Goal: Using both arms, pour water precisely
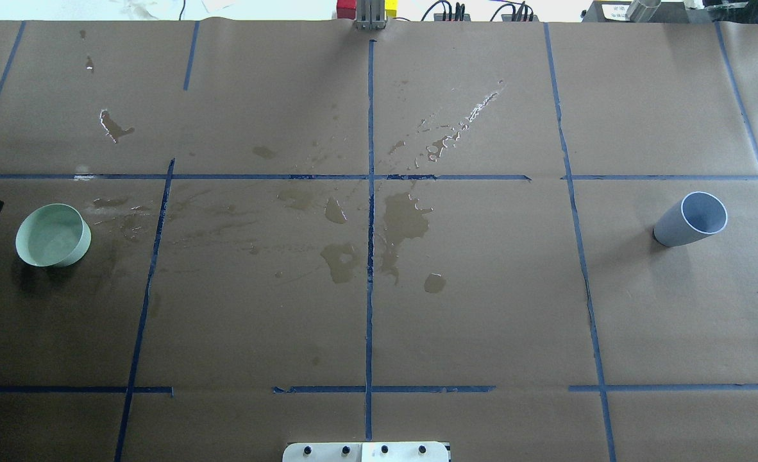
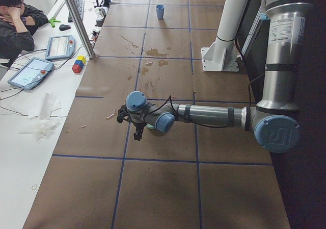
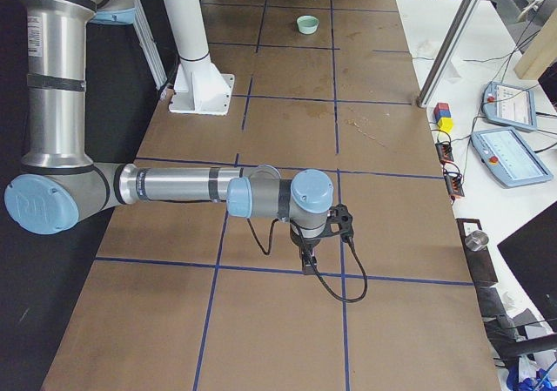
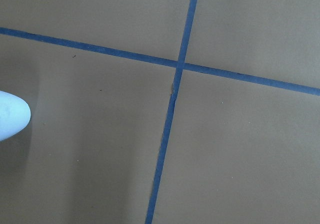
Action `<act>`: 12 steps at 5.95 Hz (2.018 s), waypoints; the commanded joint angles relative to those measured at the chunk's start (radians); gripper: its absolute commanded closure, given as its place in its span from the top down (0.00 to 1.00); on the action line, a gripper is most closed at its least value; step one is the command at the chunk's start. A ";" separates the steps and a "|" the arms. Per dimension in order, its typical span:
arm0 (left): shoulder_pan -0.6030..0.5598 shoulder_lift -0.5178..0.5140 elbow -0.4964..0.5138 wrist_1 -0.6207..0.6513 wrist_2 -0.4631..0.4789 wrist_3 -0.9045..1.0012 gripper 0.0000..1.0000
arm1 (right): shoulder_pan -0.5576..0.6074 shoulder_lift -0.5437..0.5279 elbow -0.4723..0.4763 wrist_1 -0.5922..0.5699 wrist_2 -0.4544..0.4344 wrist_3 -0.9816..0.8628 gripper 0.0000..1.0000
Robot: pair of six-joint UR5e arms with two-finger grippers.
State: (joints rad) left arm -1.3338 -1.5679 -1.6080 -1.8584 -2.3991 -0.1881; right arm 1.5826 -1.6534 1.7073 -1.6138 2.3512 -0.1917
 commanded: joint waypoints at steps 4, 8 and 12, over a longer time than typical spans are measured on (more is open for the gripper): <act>-0.215 0.064 -0.049 0.300 0.008 0.276 1.00 | -0.004 0.009 0.005 0.000 0.005 -0.005 1.00; -0.217 0.081 -0.043 0.298 0.003 0.275 1.00 | -0.004 -0.006 -0.003 -0.014 0.000 -0.003 1.00; -0.217 0.106 -0.059 0.298 0.006 0.282 1.00 | -0.003 -0.086 0.020 0.017 -0.004 -0.015 1.00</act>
State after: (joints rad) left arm -1.5509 -1.4639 -1.6667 -1.5604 -2.3930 0.0942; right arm 1.5798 -1.7312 1.7206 -1.6003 2.3474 -0.2072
